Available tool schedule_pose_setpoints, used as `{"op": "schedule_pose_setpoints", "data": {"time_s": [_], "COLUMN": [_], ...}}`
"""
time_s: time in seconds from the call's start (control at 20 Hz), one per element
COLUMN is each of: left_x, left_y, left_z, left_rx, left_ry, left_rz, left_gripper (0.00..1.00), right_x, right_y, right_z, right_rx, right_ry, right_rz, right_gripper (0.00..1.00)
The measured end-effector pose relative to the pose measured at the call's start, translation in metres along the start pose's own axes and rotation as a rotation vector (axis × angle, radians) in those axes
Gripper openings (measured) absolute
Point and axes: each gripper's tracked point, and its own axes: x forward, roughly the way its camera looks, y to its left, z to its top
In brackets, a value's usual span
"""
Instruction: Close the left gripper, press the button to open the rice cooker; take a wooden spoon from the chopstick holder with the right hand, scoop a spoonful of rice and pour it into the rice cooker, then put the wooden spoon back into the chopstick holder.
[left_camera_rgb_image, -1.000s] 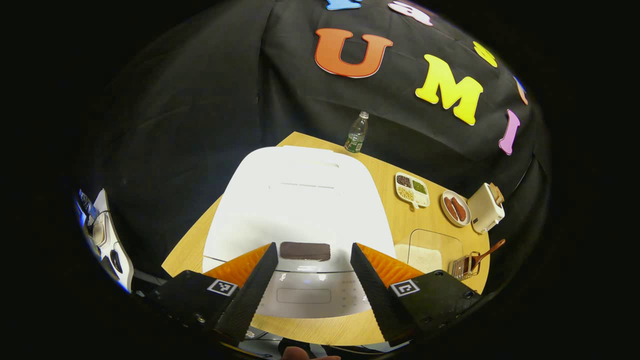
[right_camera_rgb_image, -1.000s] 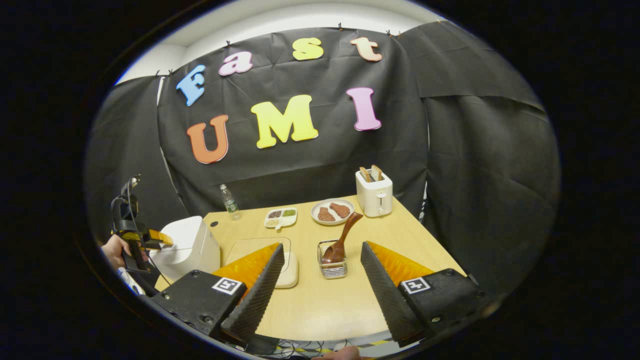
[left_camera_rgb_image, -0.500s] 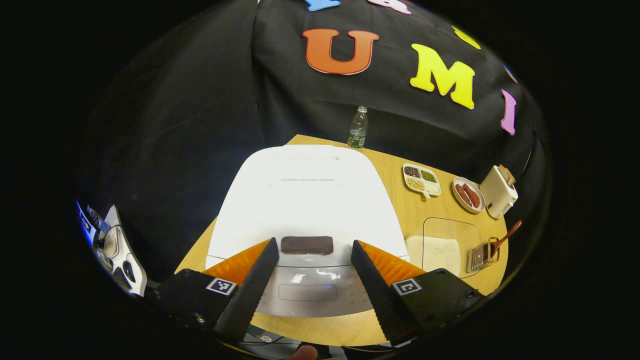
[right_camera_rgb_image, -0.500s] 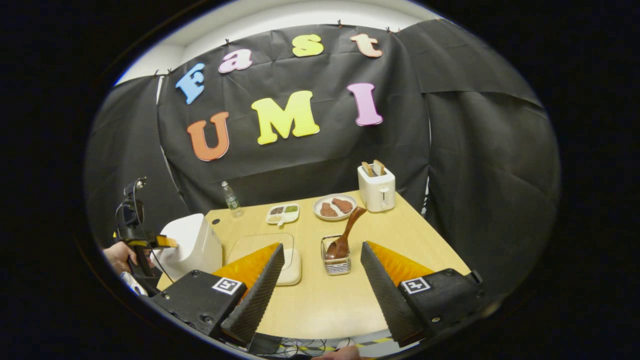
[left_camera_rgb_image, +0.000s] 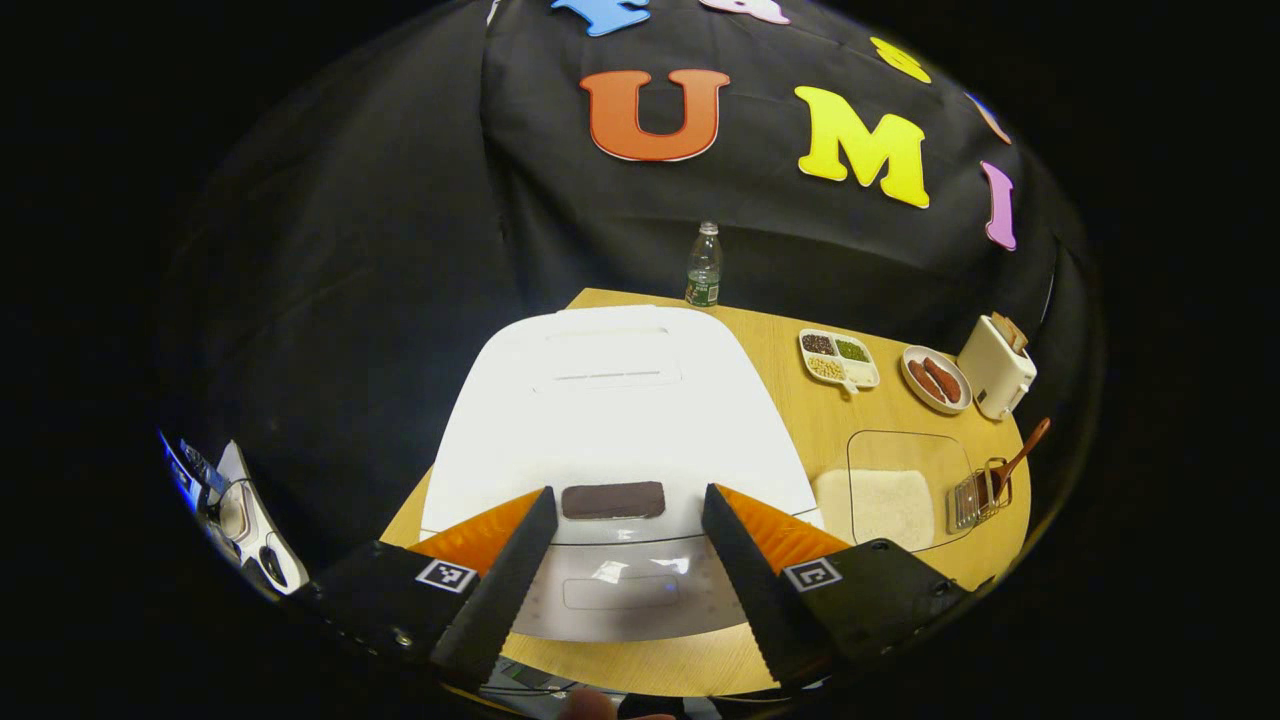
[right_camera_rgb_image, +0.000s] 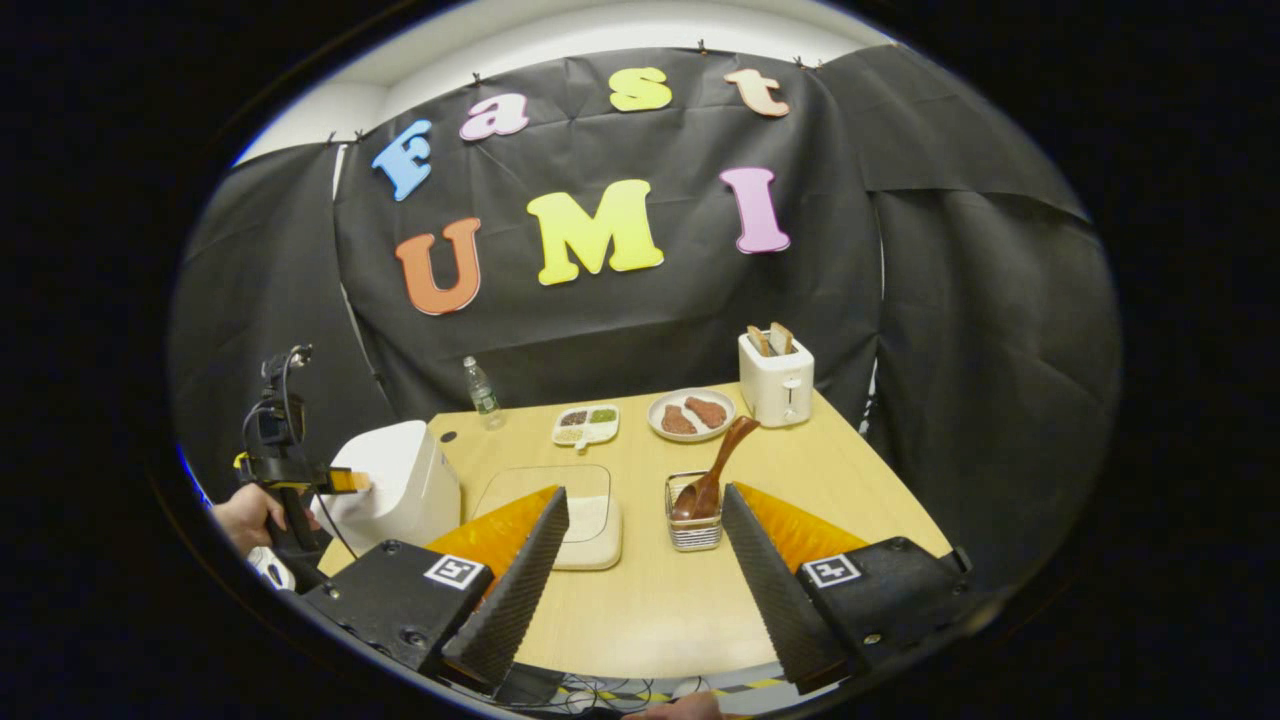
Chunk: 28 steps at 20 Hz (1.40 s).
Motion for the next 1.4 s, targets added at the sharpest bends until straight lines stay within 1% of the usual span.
{"op": "schedule_pose_setpoints", "data": {"time_s": [0.1,0.2,0.35,0.5,0.7,0.85,1.0,1.15,1.25,1.4], "left_x": [0.000,-0.002,-0.018,-0.047,-0.107,-0.151,-0.195,-0.228,-0.243,-0.262], "left_y": [0.000,-0.002,-0.010,-0.020,-0.050,-0.059,-0.070,-0.079,-0.078,-0.084], "left_z": [0.002,0.006,0.023,0.053,0.087,0.108,0.114,0.104,0.096,0.085], "left_rx": [0.009,0.015,0.015,0.011,0.017,0.051,0.043,0.029,0.034,0.036], "left_ry": [-0.012,-0.027,-0.090,-0.203,-0.382,-0.512,-0.601,-0.647,-0.674,-0.707], "left_rz": [-0.001,-0.012,-0.035,-0.069,-0.160,-0.177,-0.207,-0.237,-0.227,-0.236], "left_gripper": [0.98,0.96,0.96,0.96,0.93,0.93,0.93,0.93,0.93,0.93], "right_x": [0.000,0.001,0.002,0.001,0.000,-0.003,-0.010,-0.020,-0.029,-0.045], "right_y": [0.001,-0.001,-0.002,0.001,0.011,0.021,0.034,0.052,0.063,0.072], "right_z": [0.002,0.003,0.005,0.015,0.036,0.052,0.065,0.078,0.081,0.091], "right_rx": [0.002,0.009,0.018,0.022,0.022,0.021,0.010,-0.014,-0.029,-0.060], "right_ry": [-0.005,-0.010,-0.016,-0.042,-0.094,-0.136,-0.172,-0.213,-0.235,-0.290], "right_rz": [0.001,-0.003,-0.013,-0.018,-0.009,0.003,0.019,0.032,0.035,0.014], "right_gripper": [0.99,1.00,0.99,1.00,1.00,0.99,0.99,1.00,1.00,1.00]}}
